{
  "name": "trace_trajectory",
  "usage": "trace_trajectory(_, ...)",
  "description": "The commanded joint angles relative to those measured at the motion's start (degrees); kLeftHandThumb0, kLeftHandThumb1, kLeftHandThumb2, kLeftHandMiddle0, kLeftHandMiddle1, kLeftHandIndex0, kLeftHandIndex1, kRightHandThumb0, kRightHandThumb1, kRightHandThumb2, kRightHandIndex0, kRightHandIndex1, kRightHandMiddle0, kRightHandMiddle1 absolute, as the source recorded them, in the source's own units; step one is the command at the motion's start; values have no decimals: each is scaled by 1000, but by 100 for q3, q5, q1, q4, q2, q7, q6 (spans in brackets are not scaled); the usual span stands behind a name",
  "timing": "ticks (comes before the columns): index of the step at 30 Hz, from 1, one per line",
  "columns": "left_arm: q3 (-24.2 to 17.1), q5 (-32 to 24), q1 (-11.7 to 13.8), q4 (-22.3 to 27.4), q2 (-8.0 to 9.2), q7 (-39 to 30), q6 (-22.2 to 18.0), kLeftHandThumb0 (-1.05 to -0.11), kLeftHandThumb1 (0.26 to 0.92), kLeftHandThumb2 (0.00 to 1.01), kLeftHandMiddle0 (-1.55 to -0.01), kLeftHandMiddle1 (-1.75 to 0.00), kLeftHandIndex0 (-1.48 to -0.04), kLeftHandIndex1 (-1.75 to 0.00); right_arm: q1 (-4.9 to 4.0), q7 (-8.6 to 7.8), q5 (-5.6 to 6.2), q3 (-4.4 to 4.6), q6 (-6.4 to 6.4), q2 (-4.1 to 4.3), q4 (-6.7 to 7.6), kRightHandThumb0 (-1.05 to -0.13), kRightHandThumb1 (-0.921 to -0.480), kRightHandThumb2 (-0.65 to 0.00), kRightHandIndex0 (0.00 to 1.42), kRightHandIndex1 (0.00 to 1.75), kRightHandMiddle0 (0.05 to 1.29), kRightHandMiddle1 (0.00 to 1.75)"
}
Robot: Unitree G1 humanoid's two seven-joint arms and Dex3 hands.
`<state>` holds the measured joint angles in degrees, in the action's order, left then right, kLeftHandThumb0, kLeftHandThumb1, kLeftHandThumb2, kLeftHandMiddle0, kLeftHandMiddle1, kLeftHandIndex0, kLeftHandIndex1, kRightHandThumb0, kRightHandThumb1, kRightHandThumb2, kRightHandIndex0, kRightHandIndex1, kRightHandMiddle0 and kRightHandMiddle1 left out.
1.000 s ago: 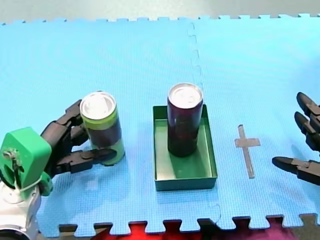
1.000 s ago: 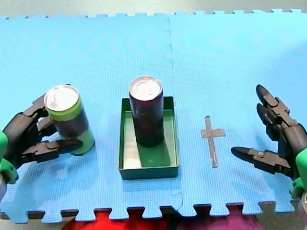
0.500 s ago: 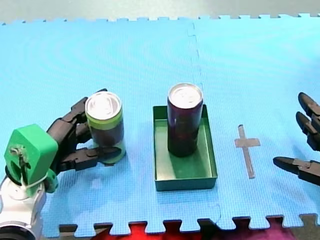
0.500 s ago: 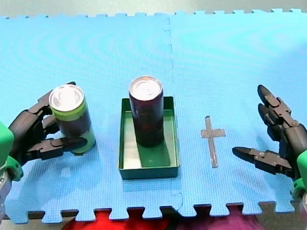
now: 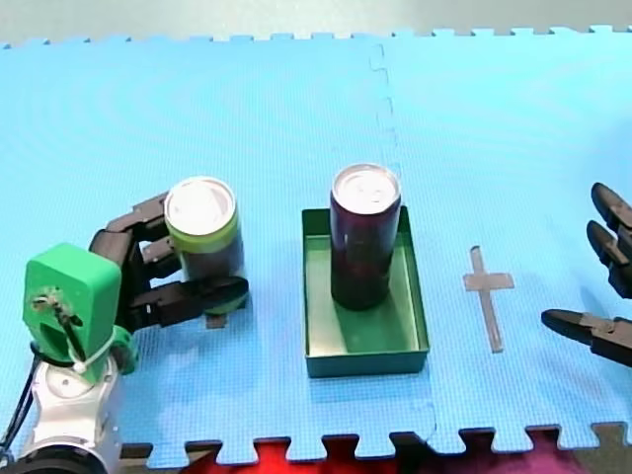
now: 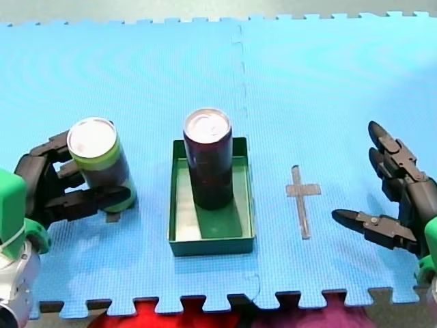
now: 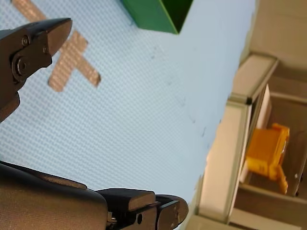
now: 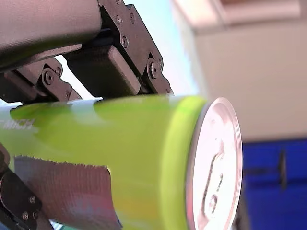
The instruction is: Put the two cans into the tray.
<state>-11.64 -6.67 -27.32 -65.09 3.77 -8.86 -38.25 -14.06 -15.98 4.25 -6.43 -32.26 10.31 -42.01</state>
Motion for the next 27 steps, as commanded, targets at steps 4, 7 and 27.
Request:
trace_trajectory(4,-168,-109,-53,-46,-63,105,-194,-434,695,7,-1327,-77,-1207,-19,20,47,33,-34,-10,7,69,-723,-663,0,188,2,211,1)
trace_trajectory(7,-225,-115,-57,-63,-95,197,-238,-426,701,6,-1334,-67,-1213,-16,35,69,28,-31,13,1,108,-725,-664,0,189,2,211,0)
trace_trajectory(27,-221,-60,25,385,-177,271,-198,-384,722,3,-1358,-24,-1233,-4,86,149,-23,12,79,-27,232,-731,-665,-1,201,4,222,3)
